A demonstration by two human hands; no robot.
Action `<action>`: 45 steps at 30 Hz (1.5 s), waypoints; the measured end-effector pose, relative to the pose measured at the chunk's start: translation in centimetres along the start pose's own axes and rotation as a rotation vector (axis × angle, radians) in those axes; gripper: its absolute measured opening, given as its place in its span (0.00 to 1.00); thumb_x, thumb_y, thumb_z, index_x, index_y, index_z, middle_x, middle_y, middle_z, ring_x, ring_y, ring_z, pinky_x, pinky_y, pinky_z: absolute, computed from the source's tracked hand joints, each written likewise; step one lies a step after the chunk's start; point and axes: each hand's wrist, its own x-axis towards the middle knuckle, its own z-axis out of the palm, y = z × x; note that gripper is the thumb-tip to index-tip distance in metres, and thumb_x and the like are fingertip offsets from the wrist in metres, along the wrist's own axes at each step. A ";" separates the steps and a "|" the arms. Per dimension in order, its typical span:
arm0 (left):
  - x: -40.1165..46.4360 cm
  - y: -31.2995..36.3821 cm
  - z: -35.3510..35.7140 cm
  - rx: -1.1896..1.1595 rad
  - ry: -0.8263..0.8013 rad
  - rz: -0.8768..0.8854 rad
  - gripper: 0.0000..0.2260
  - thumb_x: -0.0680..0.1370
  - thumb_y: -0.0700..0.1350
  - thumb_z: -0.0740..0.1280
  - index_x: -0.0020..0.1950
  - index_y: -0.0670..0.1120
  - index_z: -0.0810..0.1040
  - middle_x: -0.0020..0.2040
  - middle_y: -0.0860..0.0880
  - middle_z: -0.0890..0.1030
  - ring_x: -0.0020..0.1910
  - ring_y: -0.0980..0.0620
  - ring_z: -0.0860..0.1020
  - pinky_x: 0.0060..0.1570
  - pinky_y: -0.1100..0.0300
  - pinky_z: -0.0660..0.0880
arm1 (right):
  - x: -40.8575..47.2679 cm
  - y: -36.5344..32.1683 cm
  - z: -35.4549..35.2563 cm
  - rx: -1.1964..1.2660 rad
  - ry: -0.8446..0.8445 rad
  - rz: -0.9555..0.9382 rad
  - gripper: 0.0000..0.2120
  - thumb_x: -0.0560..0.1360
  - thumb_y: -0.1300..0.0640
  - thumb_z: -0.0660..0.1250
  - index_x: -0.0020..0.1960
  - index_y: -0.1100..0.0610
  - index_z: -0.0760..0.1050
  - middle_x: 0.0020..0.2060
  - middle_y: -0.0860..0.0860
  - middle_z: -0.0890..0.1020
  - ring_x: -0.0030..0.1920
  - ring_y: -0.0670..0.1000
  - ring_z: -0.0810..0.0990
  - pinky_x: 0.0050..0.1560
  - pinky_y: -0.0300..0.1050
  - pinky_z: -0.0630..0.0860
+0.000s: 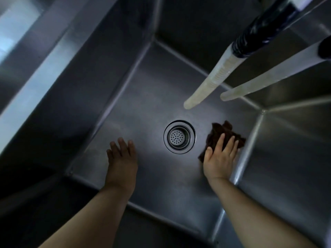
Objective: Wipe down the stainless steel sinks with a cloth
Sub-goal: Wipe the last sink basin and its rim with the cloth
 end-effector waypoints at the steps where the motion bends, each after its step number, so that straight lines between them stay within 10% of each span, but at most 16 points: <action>1: 0.0 0.0 0.0 0.000 -0.002 -0.001 0.37 0.79 0.44 0.60 0.74 0.32 0.36 0.73 0.26 0.44 0.72 0.26 0.50 0.71 0.40 0.54 | 0.1 -0.3 0.1 0.009 -0.005 0.021 0.32 0.75 0.49 0.54 0.75 0.63 0.56 0.73 0.68 0.56 0.74 0.67 0.53 0.74 0.62 0.49; 10: 0.3 0.2 0.5 0.027 -0.007 0.001 0.38 0.79 0.45 0.61 0.74 0.33 0.37 0.73 0.27 0.44 0.71 0.26 0.50 0.71 0.39 0.54 | 9.2 -9.1 -2.3 0.085 0.058 -0.142 0.30 0.78 0.48 0.55 0.77 0.56 0.53 0.76 0.62 0.49 0.76 0.63 0.43 0.76 0.57 0.42; 20: -0.1 -0.4 -1.4 -0.009 -0.142 -0.009 0.45 0.75 0.53 0.68 0.76 0.39 0.39 0.76 0.33 0.45 0.74 0.32 0.50 0.71 0.46 0.58 | 1.8 -16.9 -0.7 0.060 -0.048 -0.738 0.30 0.79 0.47 0.54 0.77 0.52 0.50 0.77 0.60 0.48 0.76 0.61 0.43 0.75 0.54 0.38; 25: -0.4 -2.8 -6.2 -0.076 -0.230 -0.119 0.19 0.78 0.48 0.61 0.69 0.50 0.70 0.70 0.47 0.70 0.68 0.47 0.69 0.62 0.53 0.70 | -5.4 -13.9 0.7 0.001 -0.172 -0.887 0.31 0.79 0.45 0.55 0.77 0.50 0.47 0.77 0.58 0.46 0.76 0.59 0.40 0.71 0.53 0.30; 31: -5.3 -6.4 -9.7 -0.033 -0.024 0.022 0.14 0.78 0.49 0.60 0.62 0.51 0.75 0.60 0.49 0.79 0.59 0.47 0.77 0.51 0.58 0.73 | -13.5 -13.6 2.5 -0.078 -0.308 -1.080 0.31 0.79 0.42 0.53 0.77 0.49 0.45 0.76 0.57 0.42 0.71 0.58 0.28 0.67 0.56 0.24; 39: -6.7 -5.9 -7.2 -0.131 0.159 0.047 0.05 0.78 0.52 0.59 0.49 0.53 0.72 0.52 0.50 0.80 0.51 0.47 0.79 0.37 0.60 0.67 | -10.4 -14.1 1.2 -0.049 -0.182 -0.952 0.30 0.76 0.43 0.60 0.75 0.51 0.59 0.75 0.56 0.59 0.76 0.58 0.55 0.74 0.57 0.51; 45: -6.5 -4.9 -5.9 -0.147 0.171 0.111 0.13 0.78 0.52 0.59 0.62 0.53 0.73 0.57 0.50 0.80 0.54 0.47 0.79 0.46 0.59 0.74 | -9.6 -4.0 0.9 0.025 -0.080 -0.773 0.33 0.67 0.48 0.74 0.69 0.56 0.71 0.69 0.59 0.71 0.68 0.61 0.70 0.66 0.60 0.66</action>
